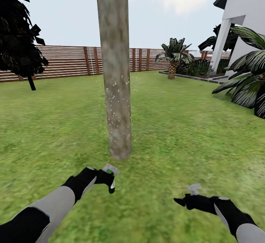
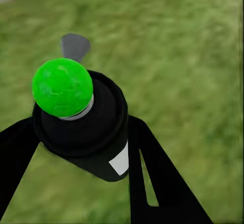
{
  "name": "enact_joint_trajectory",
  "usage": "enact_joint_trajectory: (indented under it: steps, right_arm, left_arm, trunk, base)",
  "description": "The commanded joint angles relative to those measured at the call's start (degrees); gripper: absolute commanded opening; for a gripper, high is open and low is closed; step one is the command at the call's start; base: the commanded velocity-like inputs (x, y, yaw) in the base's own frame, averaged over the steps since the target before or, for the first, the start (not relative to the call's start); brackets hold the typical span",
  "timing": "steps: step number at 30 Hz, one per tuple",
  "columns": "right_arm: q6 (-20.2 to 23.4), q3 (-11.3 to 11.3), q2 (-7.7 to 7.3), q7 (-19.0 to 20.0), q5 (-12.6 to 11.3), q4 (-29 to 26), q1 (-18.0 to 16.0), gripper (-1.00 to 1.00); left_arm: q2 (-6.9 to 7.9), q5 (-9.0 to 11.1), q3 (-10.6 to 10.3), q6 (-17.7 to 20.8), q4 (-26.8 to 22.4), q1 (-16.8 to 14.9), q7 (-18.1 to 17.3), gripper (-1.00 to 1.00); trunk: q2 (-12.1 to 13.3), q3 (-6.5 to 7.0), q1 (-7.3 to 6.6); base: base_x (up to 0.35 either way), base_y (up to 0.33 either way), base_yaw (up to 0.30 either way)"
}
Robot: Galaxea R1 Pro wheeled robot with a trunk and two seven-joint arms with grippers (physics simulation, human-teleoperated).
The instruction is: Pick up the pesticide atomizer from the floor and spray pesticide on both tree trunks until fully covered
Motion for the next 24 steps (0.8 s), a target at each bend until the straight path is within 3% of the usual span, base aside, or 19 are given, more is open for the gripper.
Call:
enact_joint_trajectory:
  steps: [1,2,4,6,7,8,9,10,11,13,14,15,18,19,24]
  right_arm:
    - [0.4,-0.5,1.01,0.4,2.5,-0.3,-0.2,1.00]
    - [0.5,-0.5,1.57,0.5,3.4,-1.0,-0.4,1.00]
    - [0.5,-0.5,2.88,0.8,4.5,-6.2,-0.6,1.00]
    - [0.5,-0.5,3.42,1.0,4.8,-8.5,-0.6,1.00]
    - [0.5,-0.3,3.97,1.5,4.9,-9.1,-0.6,1.00]
    - [0.5,0.3,4.26,2.0,5.1,-9.3,-0.7,1.00]
    - [0.5,2.7,4.50,3.3,5.4,-9.6,-0.7,1.00]
    - [0.5,7.3,4.65,4.5,5.5,-9.7,-0.6,1.00]
    - [0.5,10.3,4.72,4.9,5.6,-9.7,-0.6,1.00]
    - [0.5,15.1,6.00,5.5,5.6,-9.9,-0.6,1.00]
    - [0.5,16.9,7.82,5.7,5.7,-10.0,-0.6,1.00]
    - [0.5,17.6,8.73,5.8,5.7,-10.1,-0.6,1.00]
    - [0.4,18.6,10.41,6.1,5.7,-10.3,-0.6,1.00]
    - [0.4,18.8,10.86,6.9,5.8,-10.4,-0.6,-1.00]
    - [0.4,18.9,11.28,13.3,5.8,-14.4,-0.6,-1.00]
  left_arm:
    - [0.52,0.6,-1.3,0.2,-0.3,0.0,-1.6,-1.00]
    - [0.71,0.6,-2.7,0.1,-0.3,0.0,-2.6,-1.00]
    - [0.97,0.5,-10.2,-0.3,-0.4,0.0,-6.7,-1.00]
    - [1.04,0.6,-16.1,-1.6,-0.4,0.0,-9.9,-1.00]
    - [1.01,0.6,-18.8,-2.5,-0.4,0.0,-11.8,-1.00]
    - [1.00,0.6,-20.1,-2.8,-0.4,0.0,-13.2,-1.00]
    - [0.96,0.6,-21.5,-3.2,-0.4,0.0,-15.3,-1.00]
    - [0.88,0.6,-22.6,-3.4,-0.4,0.0,-17.3,-1.00]
    - [0.84,0.6,-23.3,-3.4,-0.4,0.0,-18.2,-1.00]
    - [0.73,0.6,-25.5,-3.5,-0.4,-0.1,-19.3,-1.00]
    - [0.55,0.5,-28.3,-3.5,-0.4,-0.1,-19.7,-1.00]
    - [0.24,0.5,-30.4,-3.4,-0.4,-0.1,-19.9,-1.00]
    - [-0.72,0.6,-37.2,-3.4,-0.4,-0.1,-21.4,-1.00]
    - [-1.05,0.6,-39.0,-3.3,-0.4,-0.1,-22.1,-1.00]
    - [-1.85,0.6,-41.0,-3.1,-0.3,-0.4,-22.9,-1.00]
  trunk:
    - [0.0,-0.06,-0.01]
    - [0.0,-0.06,-0.01]
    - [0.0,-0.06,-0.01]
    - [0.0,-0.06,-0.01]
    - [0.0,-0.06,-0.01]
    - [0.0,-0.06,-0.01]
    - [0.0,-0.06,-0.01]
    - [0.0,-0.06,-0.01]
    - [0.0,-0.06,-0.01]
    - [0.0,-0.06,-0.01]
    - [0.0,-0.06,-0.01]
    - [0.0,-0.06,-0.01]
    - [0.0,-0.06,-0.01]
    - [0.0,-0.06,-0.01]
    - [0.0,-0.06,-0.01]
  base:
    - [0.000,0.000,0.000]
    - [0.000,0.000,0.000]
    - [0.000,0.000,0.000]
    - [0.000,0.000,0.000]
    - [0.000,0.000,0.000]
    - [0.000,0.000,0.000]
    - [0.000,0.000,0.000]
    - [0.000,0.000,0.000]
    - [0.000,0.000,0.000]
    - [0.000,0.000,0.000]
    - [0.000,0.000,0.000]
    - [0.000,0.000,0.000]
    - [0.000,0.000,0.000]
    - [0.000,0.000,0.000]
    - [0.000,0.000,0.000]
